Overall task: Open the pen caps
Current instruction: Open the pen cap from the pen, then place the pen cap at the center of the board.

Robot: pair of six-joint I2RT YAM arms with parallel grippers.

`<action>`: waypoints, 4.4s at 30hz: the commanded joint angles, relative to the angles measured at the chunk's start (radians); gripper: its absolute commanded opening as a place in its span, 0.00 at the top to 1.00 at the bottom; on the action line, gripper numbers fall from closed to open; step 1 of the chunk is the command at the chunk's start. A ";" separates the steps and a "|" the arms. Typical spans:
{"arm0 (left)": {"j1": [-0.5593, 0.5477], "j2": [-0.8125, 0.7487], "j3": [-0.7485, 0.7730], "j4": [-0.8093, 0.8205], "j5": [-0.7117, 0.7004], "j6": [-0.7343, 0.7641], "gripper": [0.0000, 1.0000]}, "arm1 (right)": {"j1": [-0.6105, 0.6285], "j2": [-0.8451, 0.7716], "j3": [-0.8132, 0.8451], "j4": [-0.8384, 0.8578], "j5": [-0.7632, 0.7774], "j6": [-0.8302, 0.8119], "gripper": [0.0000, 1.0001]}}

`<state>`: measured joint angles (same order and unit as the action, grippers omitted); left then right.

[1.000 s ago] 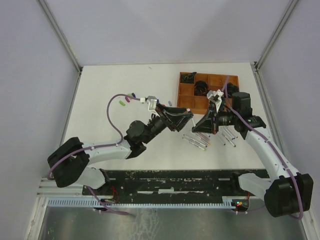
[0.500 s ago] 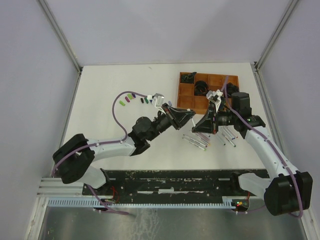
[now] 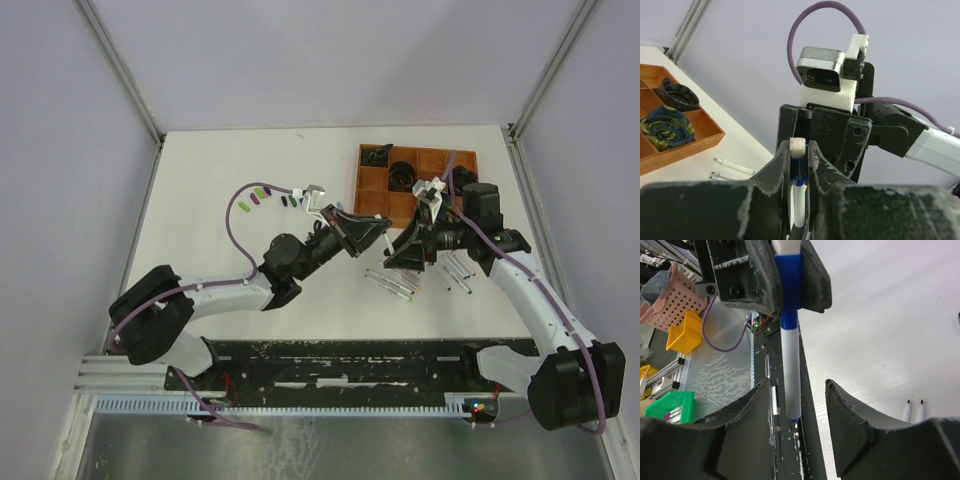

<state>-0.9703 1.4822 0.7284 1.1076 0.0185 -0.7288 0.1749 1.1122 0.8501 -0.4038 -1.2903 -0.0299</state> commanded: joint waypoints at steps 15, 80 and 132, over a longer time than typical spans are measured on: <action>0.003 0.084 0.003 0.170 0.029 -0.061 0.97 | -0.006 0.023 0.029 0.125 -0.008 0.134 0.83; 0.694 -0.085 0.067 -1.390 -0.275 -0.117 0.97 | -0.013 0.061 0.189 -0.349 0.299 -0.330 0.96; 0.970 -0.258 0.082 -1.399 0.015 -0.057 0.26 | 0.235 0.135 0.134 -0.256 0.513 -0.314 0.96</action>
<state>-0.0055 1.3548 0.8608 -0.3969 -0.0963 -0.8459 0.2733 1.1973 1.0023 -0.7353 -0.9218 -0.3458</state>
